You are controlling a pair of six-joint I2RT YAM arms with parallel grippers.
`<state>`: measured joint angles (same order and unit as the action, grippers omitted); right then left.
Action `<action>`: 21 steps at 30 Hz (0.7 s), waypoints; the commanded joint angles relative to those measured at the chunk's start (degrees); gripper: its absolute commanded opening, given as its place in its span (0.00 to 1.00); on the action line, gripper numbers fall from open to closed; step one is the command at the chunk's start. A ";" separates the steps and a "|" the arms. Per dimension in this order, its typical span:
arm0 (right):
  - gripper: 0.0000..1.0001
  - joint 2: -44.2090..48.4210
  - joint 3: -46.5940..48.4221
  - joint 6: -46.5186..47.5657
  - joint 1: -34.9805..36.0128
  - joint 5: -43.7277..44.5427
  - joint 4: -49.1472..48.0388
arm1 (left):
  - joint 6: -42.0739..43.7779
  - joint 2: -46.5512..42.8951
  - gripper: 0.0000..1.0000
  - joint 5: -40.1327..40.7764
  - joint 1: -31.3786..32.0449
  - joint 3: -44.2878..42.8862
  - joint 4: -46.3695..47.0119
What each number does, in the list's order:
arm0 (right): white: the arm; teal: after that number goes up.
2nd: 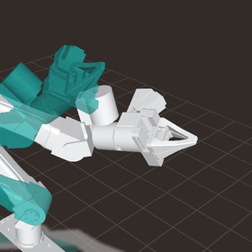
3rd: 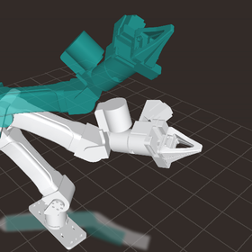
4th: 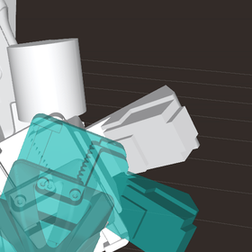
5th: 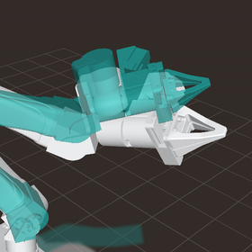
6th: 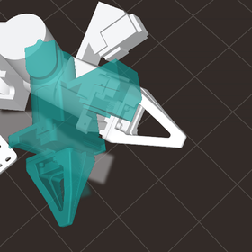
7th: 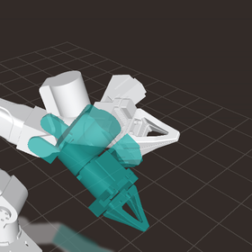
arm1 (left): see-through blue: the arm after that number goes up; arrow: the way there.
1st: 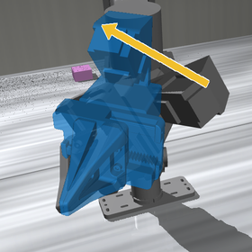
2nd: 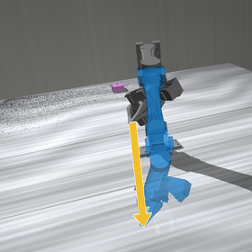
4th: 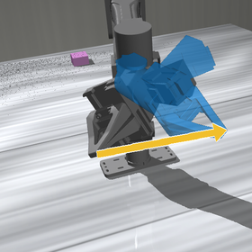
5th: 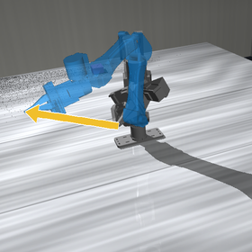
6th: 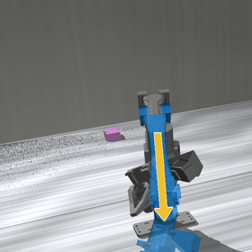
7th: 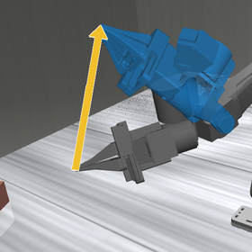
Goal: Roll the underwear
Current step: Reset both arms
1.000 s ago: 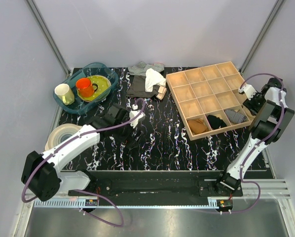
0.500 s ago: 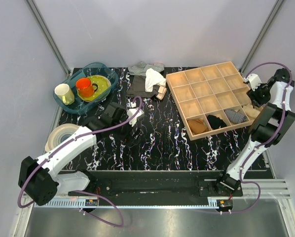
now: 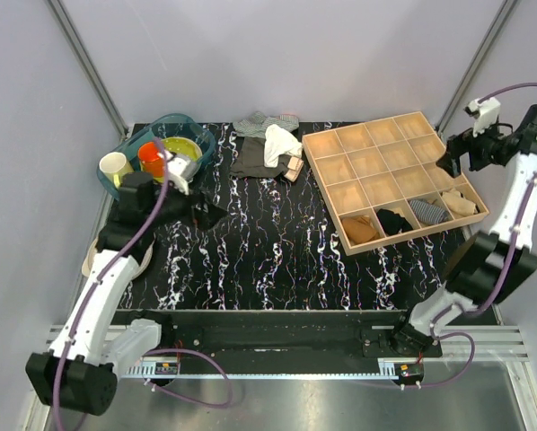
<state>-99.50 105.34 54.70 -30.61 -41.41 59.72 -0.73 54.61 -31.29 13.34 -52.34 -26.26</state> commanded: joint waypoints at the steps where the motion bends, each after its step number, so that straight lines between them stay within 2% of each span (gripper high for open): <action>1: 1.00 15.26 -11.15 -27.39 0.20 -7.91 -19.68 | -9.54 -2.49 0.99 -17.20 -8.59 -0.57 10.35; 2: 1.00 17.31 -13.73 -40.42 0.20 -3.29 -24.52 | -10.60 -2.58 0.99 -17.92 -9.29 -1.10 10.53; 3: 1.00 19.15 -15.85 -44.11 0.11 -2.11 -29.79 | -11.04 -3.01 0.99 -18.37 -10.17 -1.54 10.53; 6: 1.00 23.91 -19.72 -48.61 0.11 -5.97 -31.32 | -12.89 -5.12 0.99 -18.11 -11.05 -1.37 11.23; 9: 1.00 28.91 -22.45 -55.91 0.11 -2.03 -32.65 | -17.19 -8.98 0.99 -10.41 -11.32 -1.45 10.19; 10: 1.00 31.02 -22.81 -57.58 0.11 0.25 -32.39 | -17.98 -10.30 0.99 -3.85 -11.32 -1.54 8.18; 13: 1.00 33.92 -21.50 -60.40 0.11 7.11 -28.80 | -17.03 -14.08 0.99 0.96 -11.32 -1.19 6.14; 17: 1.00 36.57 -20.53 -61.46 0.11 13.88 -25.80 | -16.32 -15.50 0.99 0.79 -11.32 -1.45 3.68; 21: 1.00 39.56 -21.84 -61.46 0.11 16.09 -25.89 | -15.62 -16.29 0.99 1.31 -11.32 -1.98 0.87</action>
<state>-63.11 82.72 -3.97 -30.63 -30.83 33.47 -15.94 38.59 -32.84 2.33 -52.53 -22.33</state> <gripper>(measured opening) 0.994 0.985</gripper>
